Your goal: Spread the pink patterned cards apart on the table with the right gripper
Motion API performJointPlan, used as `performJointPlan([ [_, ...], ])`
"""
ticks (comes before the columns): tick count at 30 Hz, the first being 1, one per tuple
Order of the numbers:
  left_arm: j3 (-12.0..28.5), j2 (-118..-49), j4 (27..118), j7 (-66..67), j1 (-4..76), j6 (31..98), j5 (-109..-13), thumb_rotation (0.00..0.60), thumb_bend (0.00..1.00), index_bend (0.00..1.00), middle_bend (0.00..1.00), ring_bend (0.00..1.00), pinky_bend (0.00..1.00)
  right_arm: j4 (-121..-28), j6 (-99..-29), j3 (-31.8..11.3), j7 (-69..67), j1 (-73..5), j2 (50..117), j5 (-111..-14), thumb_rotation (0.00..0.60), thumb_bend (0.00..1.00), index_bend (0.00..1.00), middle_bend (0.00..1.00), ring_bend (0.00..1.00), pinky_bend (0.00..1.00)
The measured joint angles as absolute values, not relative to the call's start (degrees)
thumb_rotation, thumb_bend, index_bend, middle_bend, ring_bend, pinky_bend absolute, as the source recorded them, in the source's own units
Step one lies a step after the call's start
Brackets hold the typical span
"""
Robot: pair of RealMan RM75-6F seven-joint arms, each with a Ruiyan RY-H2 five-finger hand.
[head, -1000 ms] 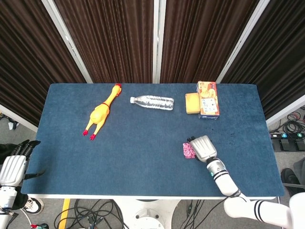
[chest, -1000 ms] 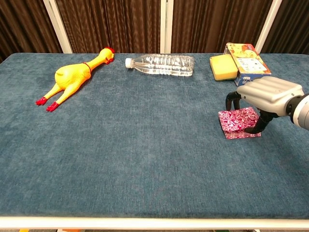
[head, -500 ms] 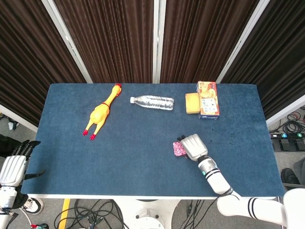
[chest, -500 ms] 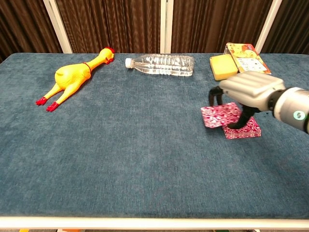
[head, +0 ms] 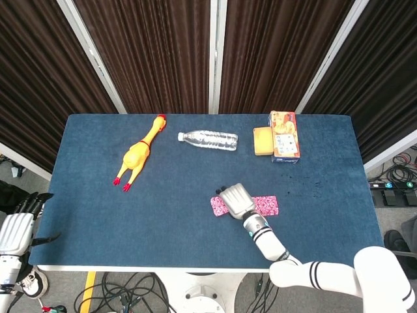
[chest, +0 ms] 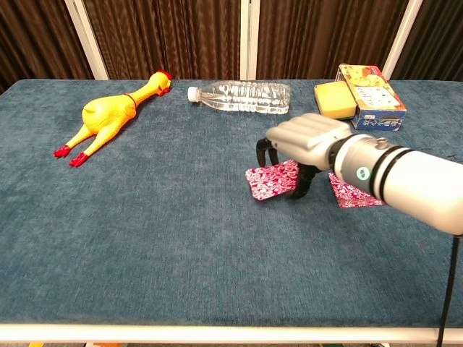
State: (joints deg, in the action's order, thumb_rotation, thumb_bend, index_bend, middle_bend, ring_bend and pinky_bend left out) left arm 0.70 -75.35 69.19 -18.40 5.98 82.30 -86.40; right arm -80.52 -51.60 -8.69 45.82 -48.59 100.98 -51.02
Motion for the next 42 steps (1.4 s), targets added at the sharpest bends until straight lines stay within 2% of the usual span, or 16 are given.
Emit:
performJointPlan([
  [6,0.7,-75.4,68.7,-19.0,5.9,82.3,-86.3,0.600,0.03,0.16,0.15,0.06,0.18,-78.8,-50.9,-8.2,46.2,-49.8,102.3,-49.2,0.600,0.14,0.46,0.37,0.87,0.97],
  [8,0.7,-75.5,68.5,-19.2,5.8,82.2,-86.2,0.600,0.03,0.16,0.15,0.06,0.18,-78.8,-50.8,-8.0,46.3,-50.1,102.2,-48.9,0.600,0.12,0.42,0.34,0.87,0.97],
  [14,0.7,-75.7,68.2,-19.3,5.8,82.2,-86.3,0.600,0.03,0.16,0.15,0.06,0.18,-79.2,-49.6,-7.2,46.4,-50.8,101.4,-47.5,0.600,0.07,0.21,0.22,0.87,0.97],
  [18,0.8,-75.7,68.2,-19.3,5.8,82.1,-86.2,0.600,0.03,0.16,0.15,0.06,0.18,-79.6,-48.8,-6.6,46.8,-51.5,100.8,-46.0,0.600,0.05,0.15,0.18,0.87,0.97],
  [26,0.8,-75.7,68.1,-19.4,5.8,82.2,-86.2,0.600,0.03,0.16,0.15,0.06,0.18,-82.0,-50.5,-6.4,46.0,-51.7,98.9,-46.8,0.600,0.05,0.15,0.18,0.87,0.97],
  [32,0.8,-75.7,68.2,-19.2,5.8,82.1,-86.3,0.600,0.03,0.16,0.15,0.06,0.18,-87.0,-54.1,-5.9,45.5,-50.7,94.6,-48.9,0.600,0.05,0.15,0.19,0.87,0.97],
  [42,0.7,-75.7,68.4,-18.8,6.0,81.7,-86.4,0.600,0.03,0.16,0.15,0.06,0.18,-91.2,-57.3,-1.5,45.5,-46.7,85.9,-49.2,0.600,0.04,0.24,0.22,0.87,0.97],
])
